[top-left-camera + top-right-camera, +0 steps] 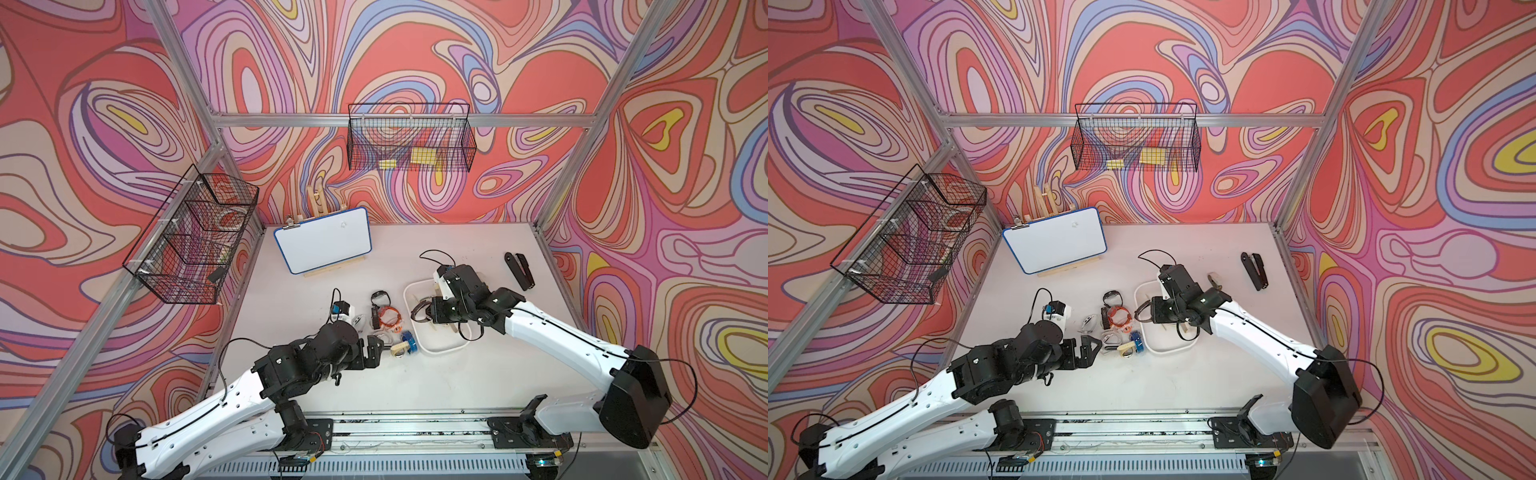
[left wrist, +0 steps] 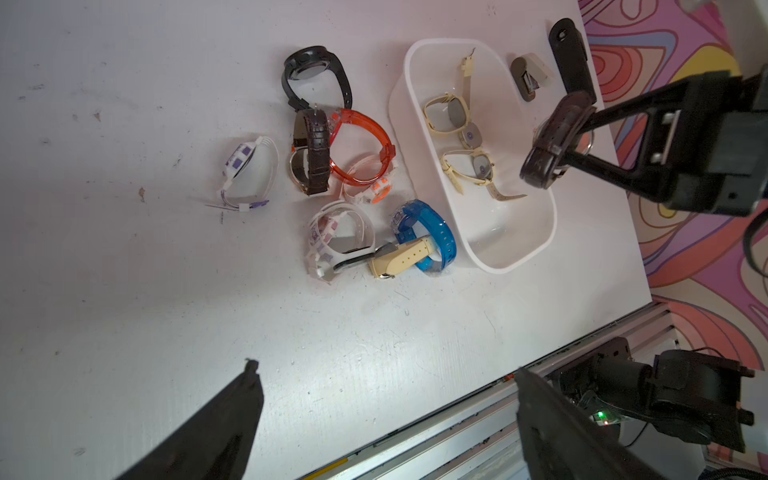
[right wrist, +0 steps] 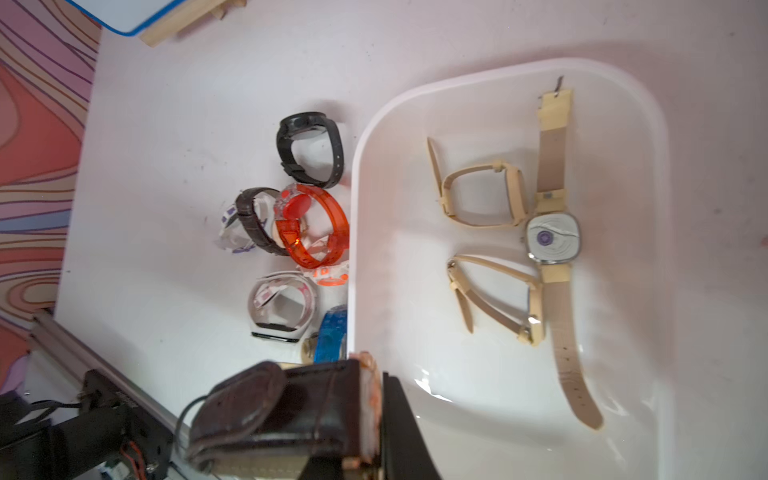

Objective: Put the watch into the storage box
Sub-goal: Place the watch in the storage box.

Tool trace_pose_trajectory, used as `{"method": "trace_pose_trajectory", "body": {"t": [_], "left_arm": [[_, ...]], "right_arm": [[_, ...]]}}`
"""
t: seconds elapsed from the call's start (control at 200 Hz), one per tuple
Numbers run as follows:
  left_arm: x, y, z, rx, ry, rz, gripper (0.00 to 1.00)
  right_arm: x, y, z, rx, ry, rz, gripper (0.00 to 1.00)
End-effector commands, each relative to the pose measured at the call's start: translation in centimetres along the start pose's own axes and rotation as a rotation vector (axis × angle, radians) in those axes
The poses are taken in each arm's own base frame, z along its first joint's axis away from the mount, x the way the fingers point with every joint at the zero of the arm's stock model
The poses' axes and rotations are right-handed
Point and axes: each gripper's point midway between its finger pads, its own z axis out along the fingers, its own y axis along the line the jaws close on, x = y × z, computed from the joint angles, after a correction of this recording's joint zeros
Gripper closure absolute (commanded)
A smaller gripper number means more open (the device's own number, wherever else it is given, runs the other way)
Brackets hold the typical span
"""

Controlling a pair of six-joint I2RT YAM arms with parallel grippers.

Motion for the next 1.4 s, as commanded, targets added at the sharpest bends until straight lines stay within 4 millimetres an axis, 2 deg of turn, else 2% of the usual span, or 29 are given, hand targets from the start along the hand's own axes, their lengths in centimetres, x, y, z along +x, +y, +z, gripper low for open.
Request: {"method": "trace_pose_trajectory", "body": {"t": [0.0, 0.25, 0.901, 1.037, 1.102, 1.287, 1.392], "left_arm": [[-0.4, 0.6, -0.7, -0.034, -0.011, 0.032, 0.00], [-0.1, 0.9, -0.6, -0.044, -0.002, 0.041, 0.00], [0.9, 1.0, 0.7, -0.041, 0.027, 0.038, 0.00], [1.1, 1.0, 0.9, -0.042, 0.040, 0.043, 0.00], [1.2, 1.0, 1.0, -0.043, 0.045, 0.045, 0.00], [1.3, 1.1, 0.9, -0.048, 0.050, 0.048, 0.00], [1.3, 1.2, 0.9, -0.053, 0.051, 0.050, 0.00]], "right_arm": [[2.1, -2.8, 1.2, 0.153, 0.155, -0.128, 0.94], [3.4, -4.5, 4.5, 0.232, 0.280, -0.180, 0.99], [7.8, -6.8, 7.2, 0.295, 0.363, -0.140, 0.98], [8.1, -6.7, 7.4, 0.289, 0.376, -0.141, 0.88], [7.9, -6.6, 7.3, 0.284, 0.372, -0.144, 0.79], [6.2, -5.8, 6.1, 0.278, 0.327, -0.155, 0.58], [5.0, -5.2, 5.0, 0.270, 0.298, -0.165, 0.55]]}}
